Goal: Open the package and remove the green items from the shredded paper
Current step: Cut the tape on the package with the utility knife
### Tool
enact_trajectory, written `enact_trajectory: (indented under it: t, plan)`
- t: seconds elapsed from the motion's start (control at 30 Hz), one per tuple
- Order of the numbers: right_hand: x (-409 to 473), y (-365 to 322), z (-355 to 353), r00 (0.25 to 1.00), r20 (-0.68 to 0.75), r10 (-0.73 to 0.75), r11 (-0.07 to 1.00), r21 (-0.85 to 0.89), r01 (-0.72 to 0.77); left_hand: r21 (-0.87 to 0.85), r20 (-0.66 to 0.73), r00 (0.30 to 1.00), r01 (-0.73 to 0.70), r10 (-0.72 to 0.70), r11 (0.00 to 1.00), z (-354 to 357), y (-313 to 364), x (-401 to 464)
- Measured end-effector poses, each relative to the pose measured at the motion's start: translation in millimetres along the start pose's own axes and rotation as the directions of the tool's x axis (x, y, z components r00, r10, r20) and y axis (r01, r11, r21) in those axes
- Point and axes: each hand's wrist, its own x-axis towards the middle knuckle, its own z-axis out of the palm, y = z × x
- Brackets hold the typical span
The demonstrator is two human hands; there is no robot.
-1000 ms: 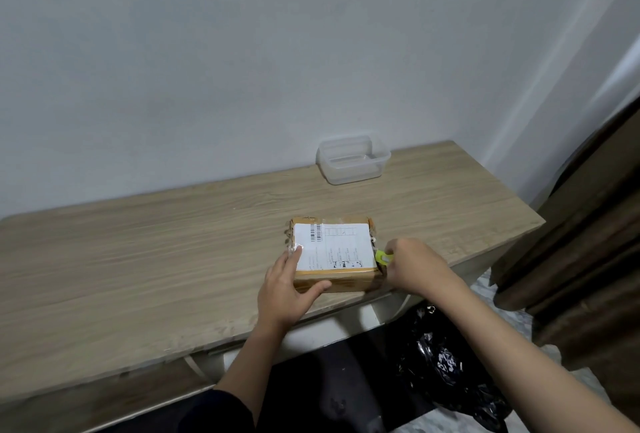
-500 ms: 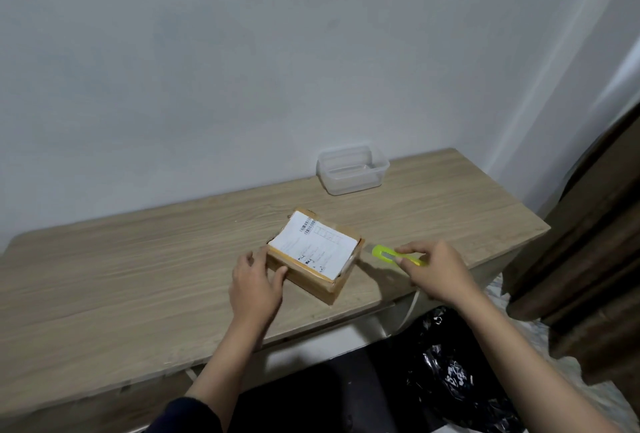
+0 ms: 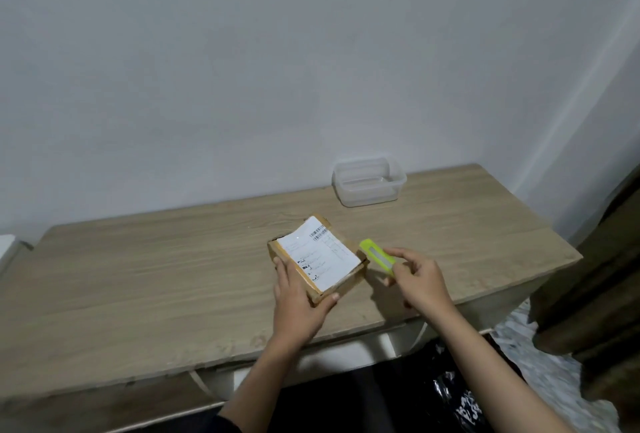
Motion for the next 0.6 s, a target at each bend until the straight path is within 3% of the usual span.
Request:
enact_trajectory:
  t: [0.07,0.1,0.17,0.23,0.47,0.6]
  plan:
    - [4.7,1.2,1.8,1.0,0.029,0.006,0.999,0.045,-0.008,-0.007,-0.015,0.998,-0.053,0.053,0.999,-16.8,-16.9,9.3]
    - [7.2,2.3,3.1,0.999,0.04,0.011,0.998,0.062,-0.013,-0.021,-0.092,0.994,-0.064,0.062,0.998,-24.3,-24.7,12.9]
    - [11.9,4.6,7.4,0.998,0.056,0.015,0.996,0.082,-0.02,-0.075,-0.3,0.954,0.003,-0.025,0.997,-34.2,-32.9,15.2]
    - [15.2,5.6,13.7,0.997,0.072,0.015,0.995,0.096,-0.021,-0.12,-0.393,0.913,0.073,-0.115,0.99,-31.4,-25.5,13.4]
    - [24.5,-4.0,31.5,0.991,0.135,-0.015,0.992,0.124,-0.002,-0.108,-0.218,0.934,0.266,-0.284,0.958,12.3,21.2,14.9]
    - [40.2,-1.2,30.9,0.991,0.133,-0.026,0.994,0.107,0.012,-0.079,-0.217,0.959,0.171,-0.185,0.982,4.9,-4.2,28.2]
